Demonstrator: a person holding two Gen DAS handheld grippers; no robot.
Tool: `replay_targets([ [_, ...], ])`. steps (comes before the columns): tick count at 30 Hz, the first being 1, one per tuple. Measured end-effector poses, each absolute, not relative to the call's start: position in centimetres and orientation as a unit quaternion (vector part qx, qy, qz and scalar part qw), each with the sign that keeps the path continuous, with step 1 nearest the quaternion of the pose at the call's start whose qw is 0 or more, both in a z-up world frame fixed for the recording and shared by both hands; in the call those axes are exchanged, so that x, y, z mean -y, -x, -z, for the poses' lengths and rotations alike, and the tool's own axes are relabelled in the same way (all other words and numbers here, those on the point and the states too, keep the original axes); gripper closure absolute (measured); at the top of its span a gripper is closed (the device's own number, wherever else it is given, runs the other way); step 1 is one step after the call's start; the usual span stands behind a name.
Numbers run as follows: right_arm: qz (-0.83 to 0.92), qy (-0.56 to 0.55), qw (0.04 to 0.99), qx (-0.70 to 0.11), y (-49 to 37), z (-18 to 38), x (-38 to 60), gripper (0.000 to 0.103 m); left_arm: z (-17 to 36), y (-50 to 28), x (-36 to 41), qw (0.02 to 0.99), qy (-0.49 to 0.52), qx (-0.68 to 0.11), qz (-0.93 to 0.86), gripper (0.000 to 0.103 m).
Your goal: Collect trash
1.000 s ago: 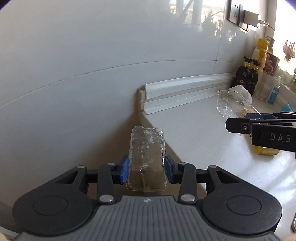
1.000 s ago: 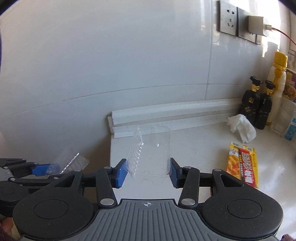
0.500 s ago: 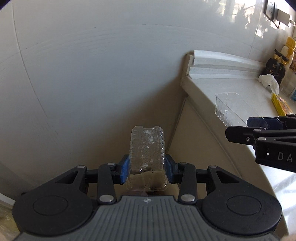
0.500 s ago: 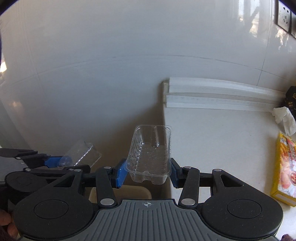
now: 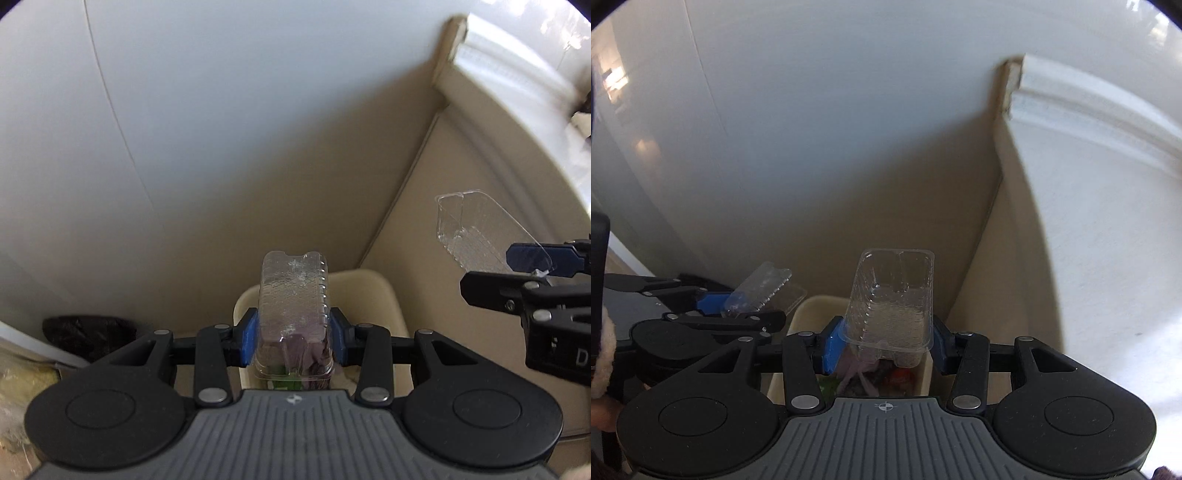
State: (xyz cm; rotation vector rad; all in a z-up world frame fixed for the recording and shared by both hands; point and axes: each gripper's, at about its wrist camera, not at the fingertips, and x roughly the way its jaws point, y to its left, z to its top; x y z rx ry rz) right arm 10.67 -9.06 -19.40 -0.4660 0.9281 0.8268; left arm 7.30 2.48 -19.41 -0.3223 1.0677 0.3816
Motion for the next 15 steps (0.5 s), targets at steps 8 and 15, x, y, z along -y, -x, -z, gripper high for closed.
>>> replay_targets([
  [8, -0.38, 0.238, 0.754, -0.48, -12.1, 24.8, 7.3, 0.058, 24.2, -8.2, -3.3, 0.804, 0.164, -0.542, -0.181, 0.067],
  [15, -0.363, 0.244, 0.726, -0.53, -13.6, 29.2, 6.3, 0.058, 28.1, -8.6, -4.4, 0.779, 0.18, -0.573, -0.179, 0.067],
])
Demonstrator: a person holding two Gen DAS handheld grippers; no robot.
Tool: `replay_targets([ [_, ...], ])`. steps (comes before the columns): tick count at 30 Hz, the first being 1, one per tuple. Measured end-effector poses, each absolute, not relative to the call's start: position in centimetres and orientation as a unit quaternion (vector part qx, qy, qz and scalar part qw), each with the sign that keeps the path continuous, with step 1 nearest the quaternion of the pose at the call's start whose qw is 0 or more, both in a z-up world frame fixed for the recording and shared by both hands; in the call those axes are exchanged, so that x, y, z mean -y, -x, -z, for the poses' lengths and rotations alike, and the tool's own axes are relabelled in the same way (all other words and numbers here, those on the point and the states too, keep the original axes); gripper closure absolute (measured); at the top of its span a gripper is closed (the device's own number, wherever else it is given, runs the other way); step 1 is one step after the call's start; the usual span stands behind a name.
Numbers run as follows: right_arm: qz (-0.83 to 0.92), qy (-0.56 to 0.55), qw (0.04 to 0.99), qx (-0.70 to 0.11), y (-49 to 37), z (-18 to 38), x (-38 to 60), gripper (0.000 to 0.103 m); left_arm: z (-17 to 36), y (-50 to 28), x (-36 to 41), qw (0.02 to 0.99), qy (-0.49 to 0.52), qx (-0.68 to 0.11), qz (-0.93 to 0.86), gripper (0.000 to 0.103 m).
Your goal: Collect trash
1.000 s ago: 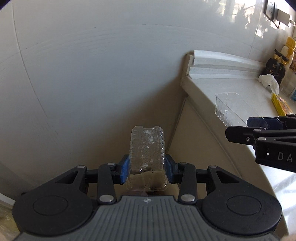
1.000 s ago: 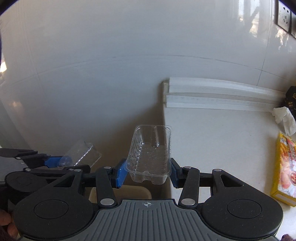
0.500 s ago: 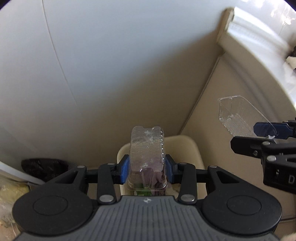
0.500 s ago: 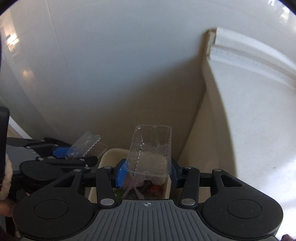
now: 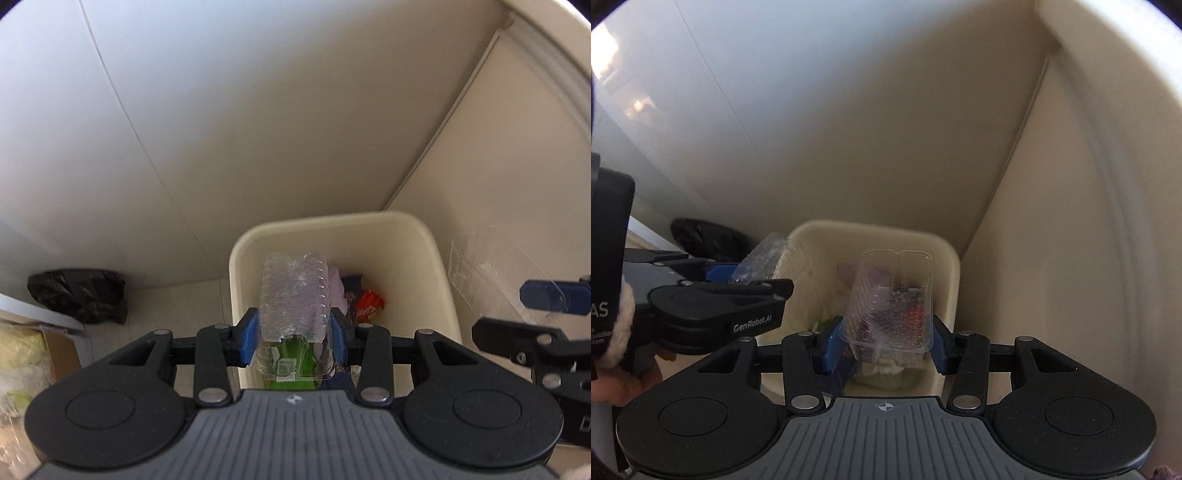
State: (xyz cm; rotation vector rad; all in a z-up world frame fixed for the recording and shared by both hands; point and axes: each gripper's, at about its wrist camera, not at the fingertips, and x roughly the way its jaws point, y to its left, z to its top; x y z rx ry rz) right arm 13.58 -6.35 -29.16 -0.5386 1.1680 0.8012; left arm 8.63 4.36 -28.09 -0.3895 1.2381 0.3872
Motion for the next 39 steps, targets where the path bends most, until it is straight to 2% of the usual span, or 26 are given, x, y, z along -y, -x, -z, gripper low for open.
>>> replay_targets([
  [7, -0.346, 0.265, 0.701, -0.565, -14.2, 32.8, 5.7, 0.058, 31.6, -9.4, -4.8, 0.752, 0.193, -0.606, -0.173, 0.066],
  [15, -0.335, 0.275, 0.694, -0.575, -13.4, 34.1, 4.6, 0.058, 33.3, -10.1, -4.8, 0.742, 0.195, -0.62, -0.165, 0.065],
  [29, -0.34, 0.287, 0.689, -0.572, -13.0, 33.2, 4.6, 0.057, 33.1, -9.2, -4.9, 0.746, 0.198, -0.613, -0.167, 0.046],
  [39, -0.346, 0.294, 0.688, -0.566, -12.5, 32.6, 4.2, 0.057, 32.8, -8.0, -5.0, 0.75, 0.205, -0.605, -0.172, 0.045],
])
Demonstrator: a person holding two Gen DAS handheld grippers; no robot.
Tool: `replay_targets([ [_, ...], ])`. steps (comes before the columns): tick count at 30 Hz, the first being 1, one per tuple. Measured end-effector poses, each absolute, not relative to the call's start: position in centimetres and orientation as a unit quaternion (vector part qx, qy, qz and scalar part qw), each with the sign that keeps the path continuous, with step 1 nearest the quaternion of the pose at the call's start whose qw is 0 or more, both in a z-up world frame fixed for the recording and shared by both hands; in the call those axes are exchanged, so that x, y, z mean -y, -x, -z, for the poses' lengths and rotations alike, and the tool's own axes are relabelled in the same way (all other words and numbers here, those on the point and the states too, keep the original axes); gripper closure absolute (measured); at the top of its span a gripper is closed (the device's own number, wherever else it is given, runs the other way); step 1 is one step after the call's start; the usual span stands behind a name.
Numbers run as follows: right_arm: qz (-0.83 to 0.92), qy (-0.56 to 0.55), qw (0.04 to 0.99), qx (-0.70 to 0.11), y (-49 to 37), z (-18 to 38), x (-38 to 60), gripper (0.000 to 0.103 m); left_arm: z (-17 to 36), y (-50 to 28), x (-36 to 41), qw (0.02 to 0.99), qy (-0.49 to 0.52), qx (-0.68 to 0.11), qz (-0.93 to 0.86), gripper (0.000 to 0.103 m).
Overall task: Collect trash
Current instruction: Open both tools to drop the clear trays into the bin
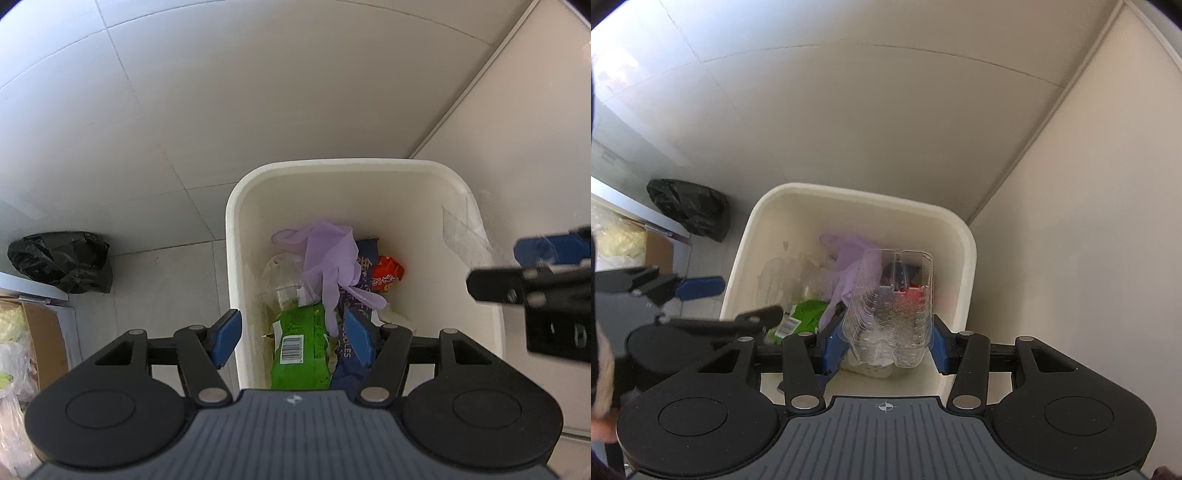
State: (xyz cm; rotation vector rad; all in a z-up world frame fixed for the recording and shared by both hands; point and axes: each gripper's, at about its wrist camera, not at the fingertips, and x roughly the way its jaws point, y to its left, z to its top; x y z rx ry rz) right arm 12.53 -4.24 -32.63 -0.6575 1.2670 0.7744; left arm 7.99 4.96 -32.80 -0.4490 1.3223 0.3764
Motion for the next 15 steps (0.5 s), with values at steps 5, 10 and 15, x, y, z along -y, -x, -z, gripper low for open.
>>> replay_targets([
  [5, -0.35, 0.295, 0.696, -0.553, -12.5, 31.9, 4.3, 0.056, 32.8, -7.6, -5.1, 0.749, 0.208, -0.604, -0.175, 0.045],
  [10, -0.344, 0.278, 0.703, -0.557, -12.6, 30.9, 4.6, 0.043, 33.0, -7.5, -5.2, 0.747, 0.208, -0.606, -0.176, 0.045],
  [15, -0.347, 0.283, 0.701, -0.556, -12.1, 30.3, 5.0, 0.038, 32.9, -7.6, -5.1, 0.748, 0.21, -0.604, -0.177, 0.044],
])
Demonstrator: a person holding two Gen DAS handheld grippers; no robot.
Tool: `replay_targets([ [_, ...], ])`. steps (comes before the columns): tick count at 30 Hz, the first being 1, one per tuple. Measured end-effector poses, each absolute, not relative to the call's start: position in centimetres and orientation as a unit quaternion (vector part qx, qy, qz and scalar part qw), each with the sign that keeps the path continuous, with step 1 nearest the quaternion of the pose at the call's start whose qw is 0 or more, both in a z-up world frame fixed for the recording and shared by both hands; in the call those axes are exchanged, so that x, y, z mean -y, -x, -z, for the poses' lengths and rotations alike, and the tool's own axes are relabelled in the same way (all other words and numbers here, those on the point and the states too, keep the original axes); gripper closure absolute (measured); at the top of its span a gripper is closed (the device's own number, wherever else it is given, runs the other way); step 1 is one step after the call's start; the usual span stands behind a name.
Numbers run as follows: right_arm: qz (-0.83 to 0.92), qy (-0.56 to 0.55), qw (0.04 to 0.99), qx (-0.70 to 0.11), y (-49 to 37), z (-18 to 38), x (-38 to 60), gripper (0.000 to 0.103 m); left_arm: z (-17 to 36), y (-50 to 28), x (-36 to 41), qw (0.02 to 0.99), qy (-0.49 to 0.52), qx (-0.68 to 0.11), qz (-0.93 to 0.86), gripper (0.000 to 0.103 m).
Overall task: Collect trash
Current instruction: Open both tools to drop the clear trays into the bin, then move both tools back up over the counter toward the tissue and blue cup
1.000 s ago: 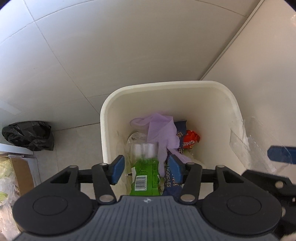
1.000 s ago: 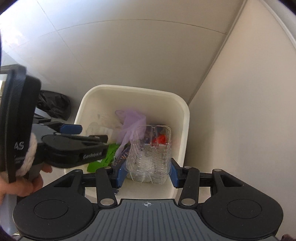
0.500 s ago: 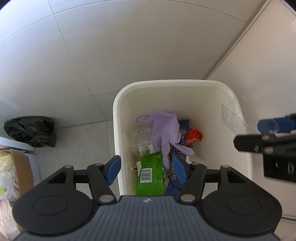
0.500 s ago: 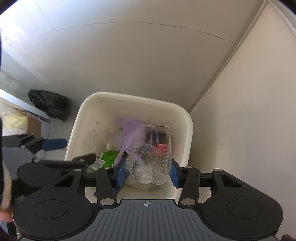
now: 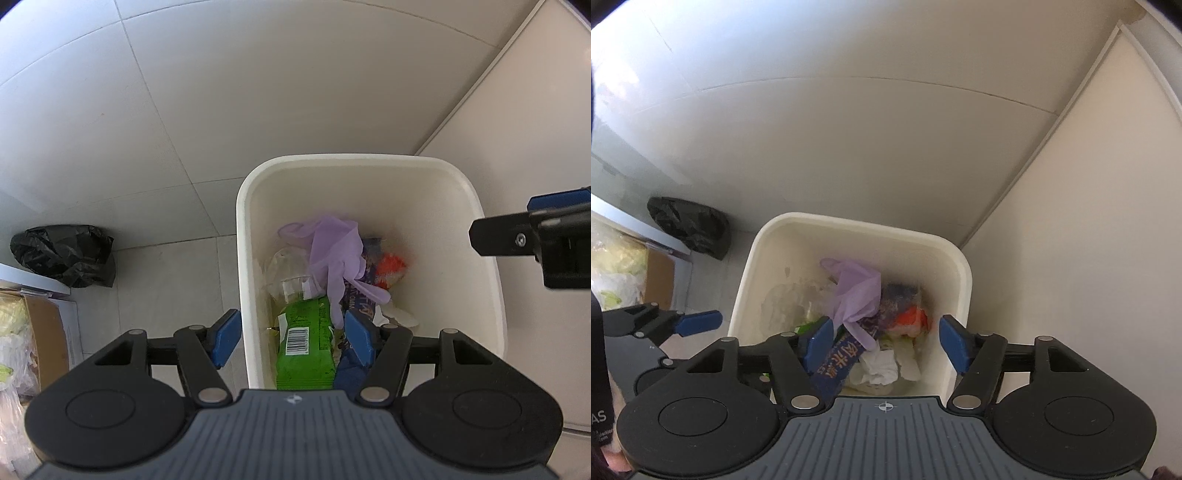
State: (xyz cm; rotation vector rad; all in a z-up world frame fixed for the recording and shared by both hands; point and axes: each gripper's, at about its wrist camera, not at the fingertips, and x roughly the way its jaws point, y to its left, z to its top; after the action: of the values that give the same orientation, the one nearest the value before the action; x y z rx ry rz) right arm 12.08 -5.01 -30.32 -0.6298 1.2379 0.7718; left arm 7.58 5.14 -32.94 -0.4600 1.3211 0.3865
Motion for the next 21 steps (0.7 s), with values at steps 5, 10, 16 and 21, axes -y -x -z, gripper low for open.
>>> replay_targets([
  [5, -0.344, 0.283, 0.7, -0.558, -11.6, 29.8, 5.4, 0.037, 32.8, -7.6, -5.1, 0.749, 0.208, -0.604, -0.175, 0.044],
  [10, -0.345, 0.281, 0.701, -0.558, -12.0, 29.1, 5.3, 0.037, 32.5, -7.6, -5.2, 0.749, 0.205, -0.605, -0.175, 0.044],
  [16, -0.348, 0.273, 0.703, -0.557, -11.8, 27.9, 5.2, 0.033, 31.4, -7.5, -5.0, 0.751, 0.197, -0.605, -0.176, 0.041],
  [21, -0.352, 0.257, 0.708, -0.555, -11.1, 26.1, 5.8, 0.031, 30.1, -7.3, -4.9, 0.754, 0.192, -0.602, -0.178, 0.034],
])
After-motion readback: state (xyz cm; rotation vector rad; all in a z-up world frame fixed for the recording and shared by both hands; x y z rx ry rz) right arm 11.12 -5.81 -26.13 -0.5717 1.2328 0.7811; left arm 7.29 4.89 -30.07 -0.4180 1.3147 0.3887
